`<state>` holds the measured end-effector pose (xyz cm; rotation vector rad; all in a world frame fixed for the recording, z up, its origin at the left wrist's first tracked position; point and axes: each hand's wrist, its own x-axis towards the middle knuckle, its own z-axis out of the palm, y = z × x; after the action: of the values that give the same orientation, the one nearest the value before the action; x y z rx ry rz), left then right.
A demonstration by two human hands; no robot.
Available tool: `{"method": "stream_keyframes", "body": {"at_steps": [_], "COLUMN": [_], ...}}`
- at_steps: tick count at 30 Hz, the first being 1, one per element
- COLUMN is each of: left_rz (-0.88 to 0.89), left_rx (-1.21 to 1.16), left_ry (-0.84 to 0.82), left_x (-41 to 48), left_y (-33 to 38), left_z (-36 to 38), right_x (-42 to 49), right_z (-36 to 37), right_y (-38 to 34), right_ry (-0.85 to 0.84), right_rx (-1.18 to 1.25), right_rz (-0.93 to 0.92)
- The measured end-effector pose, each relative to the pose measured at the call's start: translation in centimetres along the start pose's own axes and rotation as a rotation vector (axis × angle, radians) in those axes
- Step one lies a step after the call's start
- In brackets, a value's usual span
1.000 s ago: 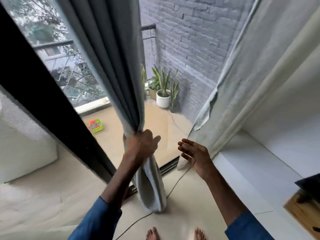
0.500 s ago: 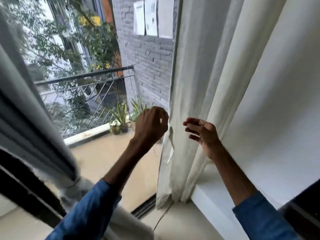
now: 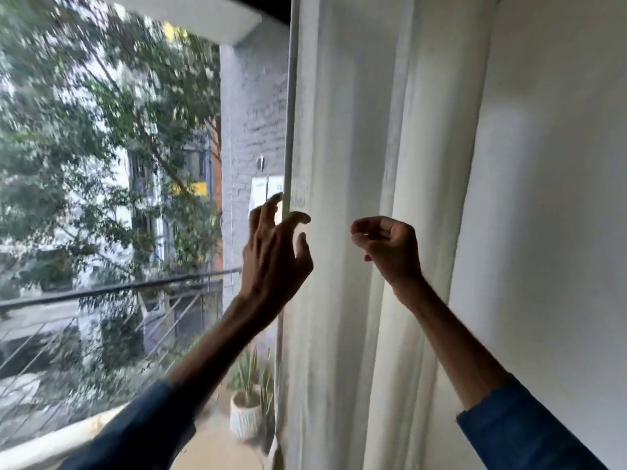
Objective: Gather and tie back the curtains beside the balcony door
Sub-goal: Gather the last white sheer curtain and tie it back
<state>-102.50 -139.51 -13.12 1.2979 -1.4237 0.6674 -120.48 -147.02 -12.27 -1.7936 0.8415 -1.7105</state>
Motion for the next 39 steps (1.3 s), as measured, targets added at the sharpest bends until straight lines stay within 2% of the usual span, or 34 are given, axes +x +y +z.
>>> {"method": "stream_keyframes", "body": {"at_steps": [6,12,19,23,27,30,34,39], "left_rz": [0.131,0.259,0.286,0.288,0.214,0.097,0.056,-0.025], "left_rx": [0.000,-0.039,0.037,0.152,0.282,0.453,0.668,0.732], "left_ry": [0.209,0.374,0.497,0.559,0.579,0.531,0.479,0.476], "left_x": [12.0,21.9,29.1,31.7,34.3,35.5,36.4,37.3], "left_y": [1.0,3.4,6.1,7.1,8.3,9.6,10.6,10.7], "left_z": [-0.4,-1.4,-2.8,-3.3,-4.3,-4.4,-4.3,-5.5], "right_x": [10.2,19.6,27.1,31.2,33.9,34.6,33.9,33.4], "right_z": [-0.9,-2.0,-2.3,-2.4,-2.2,-1.9,-1.4,-1.9], "right_y": [-4.9,-8.3,-13.5,-16.1,-17.9,-18.9,-19.4,-18.9], "right_ry": [0.244,0.426,0.234,0.289,0.330,0.312,0.318,0.351], "right_rx": [-0.250,-0.393,-0.373,-0.243,-0.256,-0.278,-0.281,-0.258], "right_rz": [-0.359,-0.461,-0.343,-0.371,-0.408,-0.440,-0.478,-0.463]}}
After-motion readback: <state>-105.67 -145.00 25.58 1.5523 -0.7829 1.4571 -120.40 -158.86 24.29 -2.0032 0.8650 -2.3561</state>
